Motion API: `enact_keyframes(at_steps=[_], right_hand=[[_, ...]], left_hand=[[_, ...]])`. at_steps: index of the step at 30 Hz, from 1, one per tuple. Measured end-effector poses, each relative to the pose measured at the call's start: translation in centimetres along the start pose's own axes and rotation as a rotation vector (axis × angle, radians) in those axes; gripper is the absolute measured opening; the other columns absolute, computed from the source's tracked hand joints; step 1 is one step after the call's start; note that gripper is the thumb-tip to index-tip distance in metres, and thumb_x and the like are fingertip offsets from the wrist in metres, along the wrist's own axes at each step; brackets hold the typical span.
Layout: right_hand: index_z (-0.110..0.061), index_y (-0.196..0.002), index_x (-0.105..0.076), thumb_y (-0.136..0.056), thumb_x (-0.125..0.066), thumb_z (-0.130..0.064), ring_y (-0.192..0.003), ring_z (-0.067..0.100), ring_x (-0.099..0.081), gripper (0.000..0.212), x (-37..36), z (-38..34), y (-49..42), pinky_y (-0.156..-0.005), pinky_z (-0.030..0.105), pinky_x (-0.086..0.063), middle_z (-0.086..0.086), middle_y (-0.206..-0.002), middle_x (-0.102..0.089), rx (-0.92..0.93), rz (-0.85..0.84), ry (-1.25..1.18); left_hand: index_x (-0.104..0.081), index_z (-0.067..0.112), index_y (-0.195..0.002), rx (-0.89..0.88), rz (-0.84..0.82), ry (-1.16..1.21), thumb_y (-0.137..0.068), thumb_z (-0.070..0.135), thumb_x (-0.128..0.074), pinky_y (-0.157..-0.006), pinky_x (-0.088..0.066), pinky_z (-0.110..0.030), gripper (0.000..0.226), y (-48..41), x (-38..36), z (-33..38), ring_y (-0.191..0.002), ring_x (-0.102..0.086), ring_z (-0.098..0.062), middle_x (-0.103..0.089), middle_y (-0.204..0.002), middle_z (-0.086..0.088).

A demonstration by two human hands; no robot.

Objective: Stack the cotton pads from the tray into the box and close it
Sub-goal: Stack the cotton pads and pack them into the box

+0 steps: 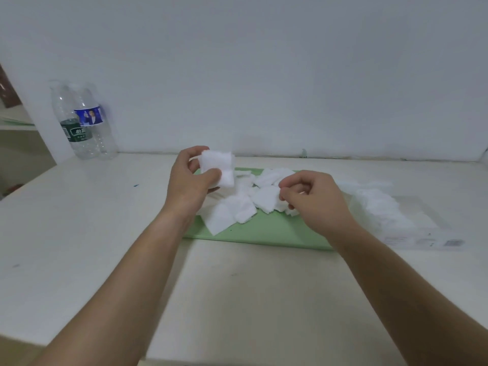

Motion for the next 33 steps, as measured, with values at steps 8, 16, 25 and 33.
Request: enact_keyframes(at_steps=[8, 16, 25, 33], right_hand=[[-0.024, -0.119, -0.064, -0.084, -0.071, -0.020, -0.091, 0.009, -0.060, 0.036, -6.2, 0.3, -1.5, -0.087, 0.030, -0.052, -0.008, -0.103, -0.064, 0.081, -0.092, 0.325], [-0.024, -0.141, -0.046, -0.080, -0.075, -0.034, -0.106, 0.014, -0.057, 0.068, -7.8, 1.2, -1.5, -0.088, 0.035, -0.050, -0.010, -0.116, -0.062, 0.084, -0.091, 0.399], [-0.022, -0.127, -0.056, -0.084, -0.070, -0.016, -0.077, 0.008, -0.054, 0.046, -7.7, 1.2, -1.3, -0.071, 0.023, -0.042, -0.015, -0.085, -0.058, 0.085, -0.088, 0.274], [0.005, -0.077, -0.050, -0.074, -0.069, -0.014, -0.065, 0.019, -0.034, 0.027, -6.2, 2.2, -0.8, -0.063, 0.032, -0.030, 0.012, -0.067, -0.039, -0.139, -0.087, -0.277]], left_hand=[[-0.057, 0.035, -0.110, -0.047, 0.046, -0.076, -0.073, 0.015, -0.066, -0.085, -0.060, -0.045, 0.043, 1.1, 1.5, -1.3, -0.085, -0.070, -0.011, -0.065, -0.118, -0.004], [-0.057, 0.030, -0.112, -0.059, 0.054, -0.107, -0.080, 0.005, -0.065, -0.087, -0.059, -0.049, 0.042, 1.0, 1.2, -1.9, -0.078, -0.068, -0.007, -0.065, -0.113, 0.002], [-0.057, 0.030, -0.111, -0.087, 0.092, -0.139, -0.078, 0.008, -0.066, -0.083, -0.059, -0.042, 0.041, 1.0, 1.1, -1.9, -0.078, -0.066, -0.004, -0.064, -0.108, 0.009], [-0.056, 0.025, -0.113, -0.117, 0.178, -0.115, -0.084, 0.002, -0.064, -0.072, -0.057, -0.022, 0.038, 0.6, 1.9, -1.9, -0.083, -0.064, 0.002, -0.064, -0.108, 0.006]])
Point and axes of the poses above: each hand's wrist, its own y-axis away from the middle knuckle, its own x-axis out of the back of the hand, z = x × y, the point moved 6 cm from there along -y, towards the middle knuckle
